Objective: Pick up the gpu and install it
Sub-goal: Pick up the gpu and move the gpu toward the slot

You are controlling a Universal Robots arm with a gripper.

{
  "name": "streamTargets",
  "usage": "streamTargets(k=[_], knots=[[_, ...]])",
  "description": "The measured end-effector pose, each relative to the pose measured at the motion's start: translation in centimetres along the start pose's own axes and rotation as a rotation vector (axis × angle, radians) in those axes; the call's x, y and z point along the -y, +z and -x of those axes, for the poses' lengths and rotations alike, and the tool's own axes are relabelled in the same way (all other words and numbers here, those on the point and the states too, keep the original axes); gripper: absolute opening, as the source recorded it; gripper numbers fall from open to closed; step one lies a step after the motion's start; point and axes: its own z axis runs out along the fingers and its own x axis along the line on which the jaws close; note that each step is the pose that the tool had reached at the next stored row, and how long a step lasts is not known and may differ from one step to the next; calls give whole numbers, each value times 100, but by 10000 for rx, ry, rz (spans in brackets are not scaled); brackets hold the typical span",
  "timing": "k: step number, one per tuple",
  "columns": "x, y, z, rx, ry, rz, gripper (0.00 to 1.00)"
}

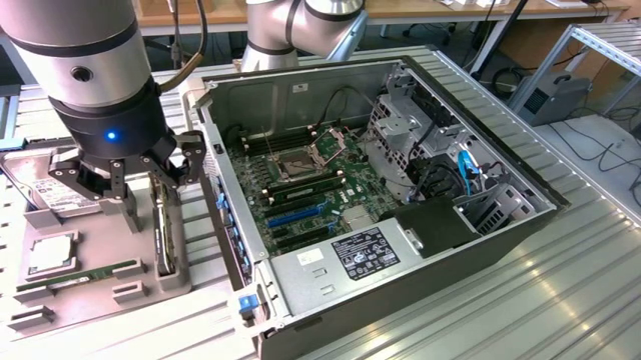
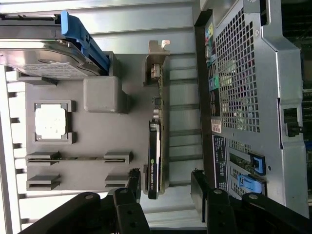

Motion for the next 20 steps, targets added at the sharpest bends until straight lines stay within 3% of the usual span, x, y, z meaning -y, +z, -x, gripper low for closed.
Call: streamTargets(k=[20], knots=[[5,117,-3,0,0,0,54]])
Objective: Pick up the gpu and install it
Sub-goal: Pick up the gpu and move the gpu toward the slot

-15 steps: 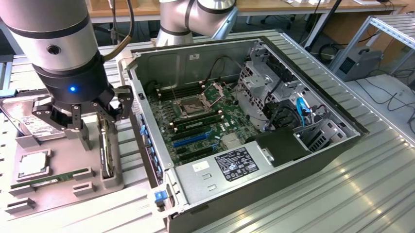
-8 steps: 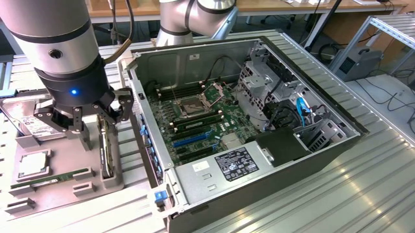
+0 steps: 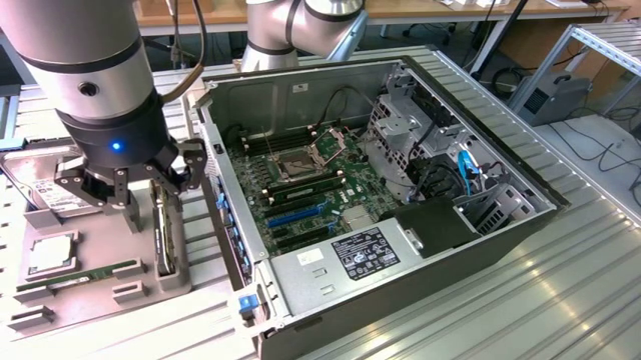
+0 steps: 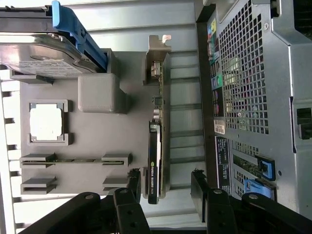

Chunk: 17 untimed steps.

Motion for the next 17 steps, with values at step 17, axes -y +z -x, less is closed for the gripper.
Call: streamTargets(k=[17], knots=[[5,114,-3,-1,0,-1,54]])
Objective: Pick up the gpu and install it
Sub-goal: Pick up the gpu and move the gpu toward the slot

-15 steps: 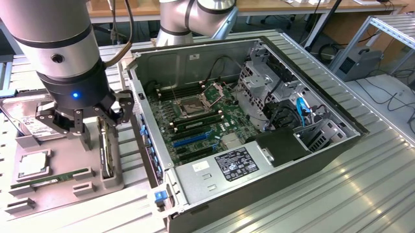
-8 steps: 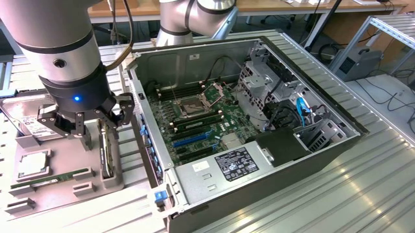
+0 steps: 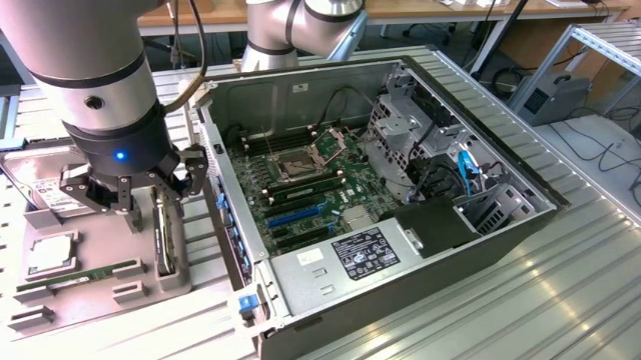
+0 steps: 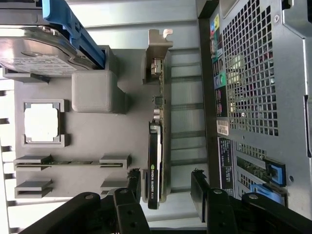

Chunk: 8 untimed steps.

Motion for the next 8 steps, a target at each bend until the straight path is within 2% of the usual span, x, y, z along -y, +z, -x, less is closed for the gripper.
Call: streamTargets(k=[8], knots=[[2,41,-1,1,0,1,54]])
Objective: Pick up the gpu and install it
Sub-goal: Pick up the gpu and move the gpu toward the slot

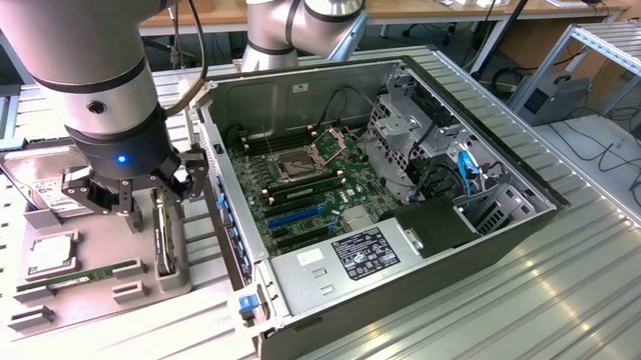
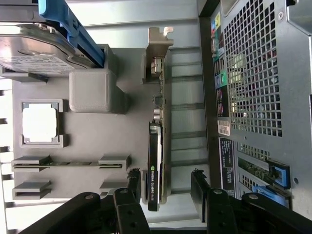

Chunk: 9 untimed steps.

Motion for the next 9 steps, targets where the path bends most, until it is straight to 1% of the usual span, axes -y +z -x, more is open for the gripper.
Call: streamTargets(k=[9], knots=[[2,51,-1,-1,0,0,54]])
